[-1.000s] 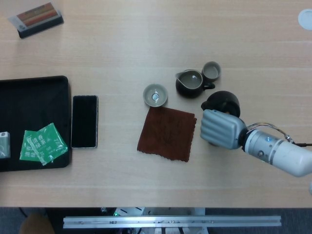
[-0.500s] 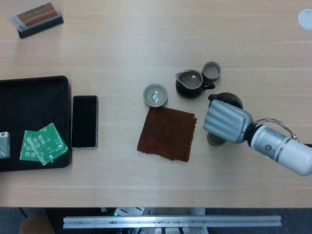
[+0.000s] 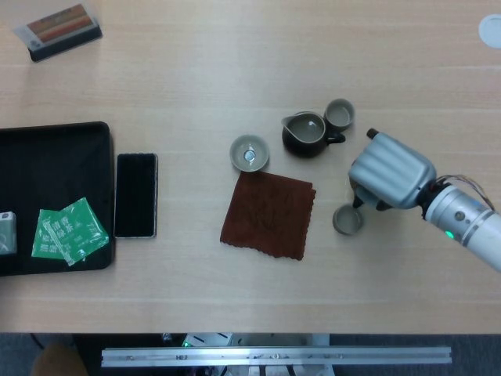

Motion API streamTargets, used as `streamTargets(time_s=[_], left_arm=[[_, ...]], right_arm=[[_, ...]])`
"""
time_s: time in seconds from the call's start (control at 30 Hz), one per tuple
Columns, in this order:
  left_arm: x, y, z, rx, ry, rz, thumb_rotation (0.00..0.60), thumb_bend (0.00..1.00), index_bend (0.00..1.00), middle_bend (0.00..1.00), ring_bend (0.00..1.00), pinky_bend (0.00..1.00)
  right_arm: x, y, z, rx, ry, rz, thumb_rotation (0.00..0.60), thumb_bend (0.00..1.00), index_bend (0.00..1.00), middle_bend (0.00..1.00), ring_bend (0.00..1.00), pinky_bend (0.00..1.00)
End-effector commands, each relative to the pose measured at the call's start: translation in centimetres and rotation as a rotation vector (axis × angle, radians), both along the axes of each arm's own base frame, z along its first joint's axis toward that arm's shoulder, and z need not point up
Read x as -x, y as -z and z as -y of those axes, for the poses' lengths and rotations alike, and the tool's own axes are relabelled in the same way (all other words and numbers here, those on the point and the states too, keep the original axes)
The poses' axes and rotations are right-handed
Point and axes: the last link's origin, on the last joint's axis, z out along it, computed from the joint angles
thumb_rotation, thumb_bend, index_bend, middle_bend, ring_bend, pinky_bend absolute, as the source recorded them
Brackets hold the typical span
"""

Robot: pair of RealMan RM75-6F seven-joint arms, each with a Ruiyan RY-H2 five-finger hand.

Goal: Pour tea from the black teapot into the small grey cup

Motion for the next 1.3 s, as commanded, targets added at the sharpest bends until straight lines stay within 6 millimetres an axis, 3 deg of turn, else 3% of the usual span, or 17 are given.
streamTargets(time_s=[0.03,0.2,0.63,1.3], left_arm=[[0.0,0.0,-0.1,0.005,-0.002,0.0,0.6,0.39,0.27,0.3,0.23,0.21],[-0.2,0.2,-0.2,0.012,0.0,0.002,0.6,0.39,0.27,0.3,0.23,0.22],[0.0,0.4,-0.4,0.027,-0.009,0.006,0.6,0.39,0.27,0.3,0.23,0.22],[0.3,0.9,-0.6,0.042,-0.017,0.015,0.6,0.39,0.27,0.3,0.23,0.21]], right_arm=[[1.4,-0.6,1.4,0.03,0.086,0.049,0.393,0.47,1.0,0.93,0.85,0.4],[2.7,-0.4,2.1,-0.003,0.225,0.118,0.392,0.46,1.0,0.91,0.84,0.4],[5.0,1.0,2.9,-0.028,0.39,0.198,0.393,0.44,0.98,0.88,0.79,0.4],[6.6,3.0,3.1,-0.045,0.448,0.212,0.392,0.43,0.94,0.84,0.75,0.4]])
